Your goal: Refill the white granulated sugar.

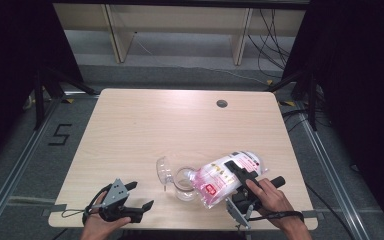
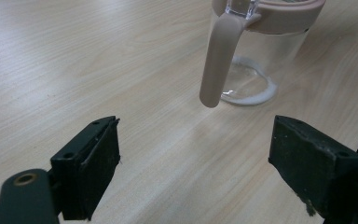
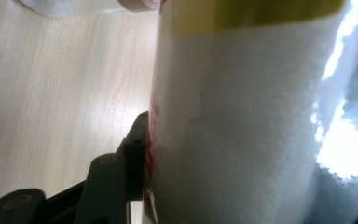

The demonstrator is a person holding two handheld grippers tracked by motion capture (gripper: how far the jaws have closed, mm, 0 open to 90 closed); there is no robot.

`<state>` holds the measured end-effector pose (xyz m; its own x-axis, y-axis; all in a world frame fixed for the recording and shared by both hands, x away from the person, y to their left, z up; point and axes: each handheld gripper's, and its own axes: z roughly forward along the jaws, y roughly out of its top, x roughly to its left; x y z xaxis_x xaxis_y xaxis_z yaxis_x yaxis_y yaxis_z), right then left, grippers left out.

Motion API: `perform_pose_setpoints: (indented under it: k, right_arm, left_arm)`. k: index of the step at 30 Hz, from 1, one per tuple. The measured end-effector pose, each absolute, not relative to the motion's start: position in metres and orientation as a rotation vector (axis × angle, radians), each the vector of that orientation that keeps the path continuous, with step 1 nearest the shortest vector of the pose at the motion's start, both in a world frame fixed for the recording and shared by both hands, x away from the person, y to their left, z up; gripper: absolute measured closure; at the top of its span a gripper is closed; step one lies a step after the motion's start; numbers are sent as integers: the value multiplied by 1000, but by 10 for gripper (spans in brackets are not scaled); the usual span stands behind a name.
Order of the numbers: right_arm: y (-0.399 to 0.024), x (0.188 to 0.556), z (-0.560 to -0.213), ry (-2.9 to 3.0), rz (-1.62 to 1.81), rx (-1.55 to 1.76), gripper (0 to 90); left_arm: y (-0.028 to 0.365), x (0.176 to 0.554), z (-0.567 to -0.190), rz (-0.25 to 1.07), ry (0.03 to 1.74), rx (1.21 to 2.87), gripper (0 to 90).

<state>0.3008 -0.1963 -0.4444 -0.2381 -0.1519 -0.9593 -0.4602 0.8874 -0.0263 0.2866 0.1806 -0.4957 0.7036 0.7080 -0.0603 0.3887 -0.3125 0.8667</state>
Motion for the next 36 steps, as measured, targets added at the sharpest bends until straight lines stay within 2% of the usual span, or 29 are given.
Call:
perform_pose_setpoints:
  k: [9,10,11,13,14,16,36]
  right_arm:
    - [-191,299,-446,1800,227,-518,518]
    - [-185,304,-438,1752,185,-692,519]
    - [-185,304,-437,1749,177,-703,519]
    - [-188,301,-440,1760,173,-627,520]
    - [-193,295,-448,1825,188,-446,520]
    - [-190,299,-440,1760,176,-585,520]
    - [-189,298,-440,1757,99,-600,528]
  left_arm:
    - [180,287,-496,413,839,1938,157]
    - [180,287,-496,413,839,1938,157]
    - [180,287,-496,411,841,1936,157]
    - [180,287,-496,409,843,1934,158]
    - [180,287,-496,408,844,1933,158]
    - [180,287,-496,408,846,1933,158]
    - [180,288,-497,408,845,1928,158]
